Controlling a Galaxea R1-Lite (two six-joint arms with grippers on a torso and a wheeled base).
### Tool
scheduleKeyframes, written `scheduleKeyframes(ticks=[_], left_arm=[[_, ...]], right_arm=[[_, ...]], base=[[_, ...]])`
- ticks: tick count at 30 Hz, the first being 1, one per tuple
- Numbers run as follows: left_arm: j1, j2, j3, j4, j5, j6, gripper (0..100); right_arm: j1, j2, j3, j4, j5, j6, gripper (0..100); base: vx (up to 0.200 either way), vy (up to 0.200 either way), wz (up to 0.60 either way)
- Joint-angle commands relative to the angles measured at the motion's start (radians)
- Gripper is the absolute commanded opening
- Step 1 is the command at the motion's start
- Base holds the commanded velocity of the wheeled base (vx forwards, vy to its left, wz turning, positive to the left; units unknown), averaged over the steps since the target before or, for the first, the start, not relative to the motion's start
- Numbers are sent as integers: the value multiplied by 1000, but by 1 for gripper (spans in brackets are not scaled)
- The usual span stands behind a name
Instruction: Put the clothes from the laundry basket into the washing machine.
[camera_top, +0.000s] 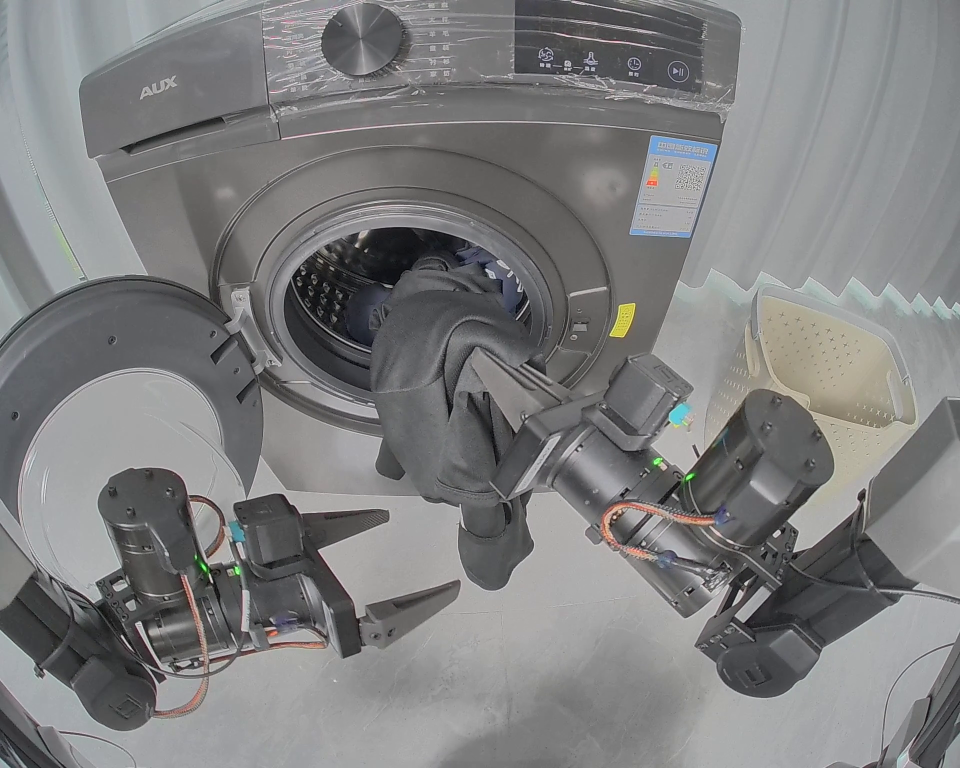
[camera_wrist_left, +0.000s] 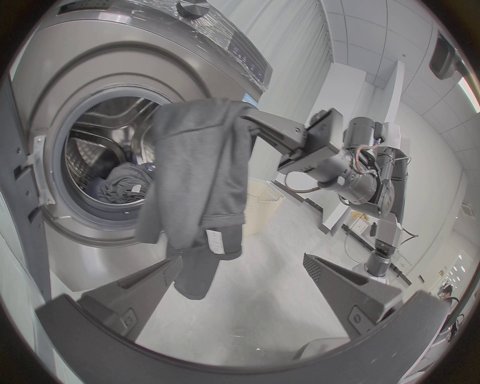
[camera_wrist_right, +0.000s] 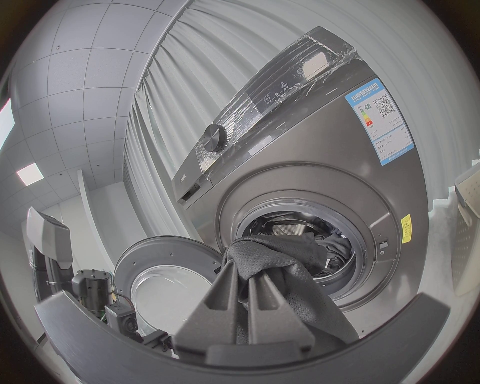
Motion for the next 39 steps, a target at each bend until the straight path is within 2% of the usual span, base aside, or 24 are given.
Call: scheduleKeyframes(ticks=[1, 4, 8, 11, 17, 22, 33, 36, 39], left_arm=[[-50, 37, -6, -20, 21, -7, 100], [-57, 63, -8, -75, 22, -18, 100], [-76, 140, -9, -209, 37, -78, 100], [-97, 201, -17, -279, 62, -102, 100], [-96, 251, -45, -282, 77, -110, 100], [-90, 267, -72, -282, 80, -141, 100], [-67, 326, -115, -282, 88, -139, 100], [-59, 347, -141, -282, 123, -138, 100], [-54, 361, -151, -282, 132, -136, 100]], right_arm=[[4, 28, -11, -1, -3, 0, 0], [7, 33, -20, -1, -3, 0, 0], [10, 45, -26, -1, -4, 0, 0], [10, 50, -28, -1, -4, 0, 0], [10, 48, -26, -1, -4, 0, 0], [11, 50, -26, -1, -4, 0, 0], [16, 56, -24, -1, -4, 0, 0], [17, 58, -24, -1, -4, 0, 0], [19, 59, -24, -1, -4, 0, 0]], base=[[0, 0, 0], [0, 0, 0], [0, 0, 0], [0, 0, 0], [0, 0, 0], [0, 0, 0], [0, 0, 0], [0, 0, 0], [0, 0, 0]])
